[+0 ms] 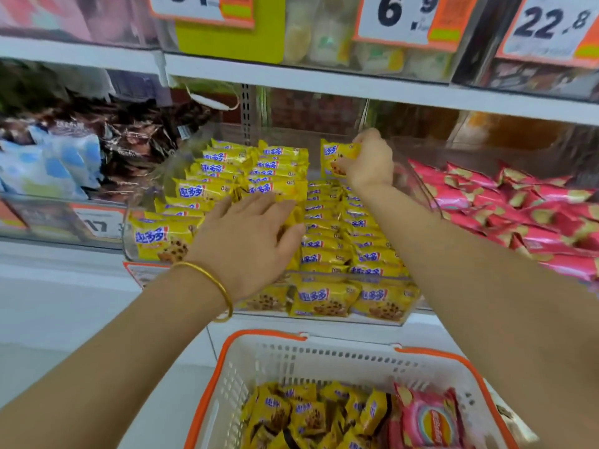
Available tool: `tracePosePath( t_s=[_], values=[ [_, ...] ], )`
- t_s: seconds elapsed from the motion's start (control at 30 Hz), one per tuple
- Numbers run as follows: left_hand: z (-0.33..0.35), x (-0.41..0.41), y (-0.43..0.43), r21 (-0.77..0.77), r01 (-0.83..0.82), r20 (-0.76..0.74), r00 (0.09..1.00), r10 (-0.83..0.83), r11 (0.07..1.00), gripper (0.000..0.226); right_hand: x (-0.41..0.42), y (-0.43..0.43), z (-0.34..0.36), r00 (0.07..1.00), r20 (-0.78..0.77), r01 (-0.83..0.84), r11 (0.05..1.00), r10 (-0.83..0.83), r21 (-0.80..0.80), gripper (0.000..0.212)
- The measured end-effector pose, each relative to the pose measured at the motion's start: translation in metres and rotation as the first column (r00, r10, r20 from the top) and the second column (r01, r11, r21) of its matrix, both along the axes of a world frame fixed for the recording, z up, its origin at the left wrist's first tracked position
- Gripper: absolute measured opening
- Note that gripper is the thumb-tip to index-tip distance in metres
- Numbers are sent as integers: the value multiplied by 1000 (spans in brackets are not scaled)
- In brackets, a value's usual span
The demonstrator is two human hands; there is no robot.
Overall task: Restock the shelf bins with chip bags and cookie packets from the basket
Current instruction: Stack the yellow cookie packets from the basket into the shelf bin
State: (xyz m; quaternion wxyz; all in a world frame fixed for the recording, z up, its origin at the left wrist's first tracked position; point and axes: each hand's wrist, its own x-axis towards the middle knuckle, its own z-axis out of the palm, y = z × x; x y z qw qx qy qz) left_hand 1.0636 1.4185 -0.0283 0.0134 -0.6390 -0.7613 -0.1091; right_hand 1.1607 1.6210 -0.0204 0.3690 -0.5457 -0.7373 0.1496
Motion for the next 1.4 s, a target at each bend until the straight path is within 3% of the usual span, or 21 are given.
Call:
tracePosePath(
  t_s=[0.17,0.3,0.47,0.7,0.9,1.03,1.17,1.23,1.33,1.4],
  values=[
    [-2,0,-1,40,-1,-35,999,2,999,88,-18,35,-13,999,-20,-50,995,48,-84,41],
    [-2,1,0,46,-11,-24,1000,12,999,87,-22,44,-23,993,119,2,998,6,-62,36],
    [-3,1,-1,57,-10,-23,1000,11,998,87,-25,50,-17,990,132,-46,995,57,-87,21],
    [-2,3,0,61,-10,-13,1000,11,998,87,-33,46,-20,988,130,-76,993,88,-95,19],
    [-2,2,0,72,2,-15,1000,-1,997,85,-33,41,-15,987,156,-12,989,35,-145,43],
    [-4,0,-2,220,46,9,999,-49,974,69,-24,23,-5,991,134,22,980,5,-199,48],
    [2,15,-20,490,191,-89,981,-170,851,37,6,-30,19,989,-1,-147,983,148,-109,39],
    [-1,30,-37,514,304,-132,952,-277,802,28,39,-84,21,943,-164,-298,954,289,-33,26],
    [-32,44,-60,348,406,-125,914,-387,845,25,101,-159,3,831,-232,-538,837,506,-100,27],
    [-63,46,-71,157,428,-113,903,-414,890,28,127,-176,-35,791,-66,-591,731,609,-340,16]
  ],
)
